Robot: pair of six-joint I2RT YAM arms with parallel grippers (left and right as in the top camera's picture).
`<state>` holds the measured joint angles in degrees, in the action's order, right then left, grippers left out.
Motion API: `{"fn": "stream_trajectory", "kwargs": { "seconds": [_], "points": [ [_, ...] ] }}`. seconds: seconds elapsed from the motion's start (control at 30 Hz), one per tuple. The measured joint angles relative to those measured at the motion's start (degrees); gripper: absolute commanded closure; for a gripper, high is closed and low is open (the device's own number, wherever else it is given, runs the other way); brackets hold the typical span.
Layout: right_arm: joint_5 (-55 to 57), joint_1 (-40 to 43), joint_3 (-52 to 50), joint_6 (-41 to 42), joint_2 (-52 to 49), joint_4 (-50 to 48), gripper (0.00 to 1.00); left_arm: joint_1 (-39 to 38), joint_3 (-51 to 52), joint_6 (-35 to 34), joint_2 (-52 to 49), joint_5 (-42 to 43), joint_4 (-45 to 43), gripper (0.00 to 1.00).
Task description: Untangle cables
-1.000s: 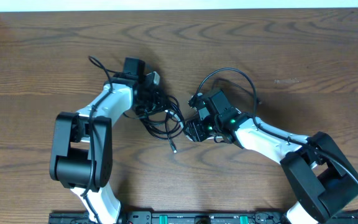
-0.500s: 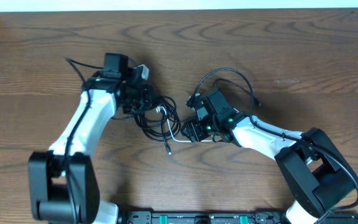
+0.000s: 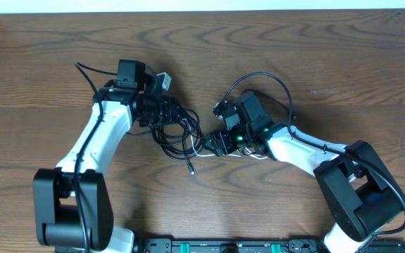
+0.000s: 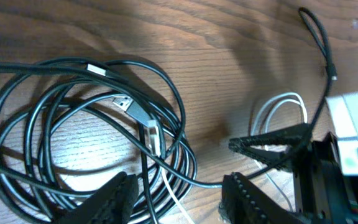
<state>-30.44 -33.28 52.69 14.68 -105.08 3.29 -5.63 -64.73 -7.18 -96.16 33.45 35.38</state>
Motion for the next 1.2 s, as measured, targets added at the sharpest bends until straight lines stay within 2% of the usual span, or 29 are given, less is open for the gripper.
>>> {"fn": "stream_trajectory", "kwargs": {
  "seconds": [0.37,0.5,0.73,0.83,0.9,0.93,0.97,1.1,1.2],
  "points": [
    [-6.6,0.0,0.0,0.2,-0.1,-1.6,0.28,-0.4,0.0,-2.3,-6.6,-0.4,-3.5,0.48],
    [-10.0,0.2,0.1,3.7,-0.1,-3.2,0.3,-1.3,0.0,-2.7,-6.8,-0.4,-4.2,0.49],
    [-11.3,-1.2,0.2,9.5,-0.1,4.2,0.34,-2.0,0.0,-3.2,-6.8,-0.4,-4.3,0.48],
    [-10.9,-3.3,0.2,10.3,-0.1,6.1,0.43,-2.0,0.0,-3.3,-6.8,-0.4,-4.3,0.48],
    [-10.9,-4.6,0.2,10.8,-0.1,6.2,0.54,-2.0,0.0,-3.3,-6.8,-0.4,-4.4,0.48],
    [-10.9,-5.0,0.2,11.0,-0.1,6.3,0.63,-2.0,0.0,-3.3,-6.8,-0.4,-4.3,0.47],
    [-10.8,-5.3,0.2,11.2,-0.1,6.3,0.77,-2.0,0.0,-3.3,-6.8,-0.4,-4.4,0.47],
    [-10.9,-5.2,0.2,11.6,-0.1,6.3,0.99,-2.0,0.0,-3.3,-6.8,-0.6,-4.4,0.47],
    [-11.9,-4.8,0.2,11.3,-0.1,6.3,0.99,-2.0,0.0,-3.3,-6.8,-0.6,-4.4,0.47]
  ]
}}
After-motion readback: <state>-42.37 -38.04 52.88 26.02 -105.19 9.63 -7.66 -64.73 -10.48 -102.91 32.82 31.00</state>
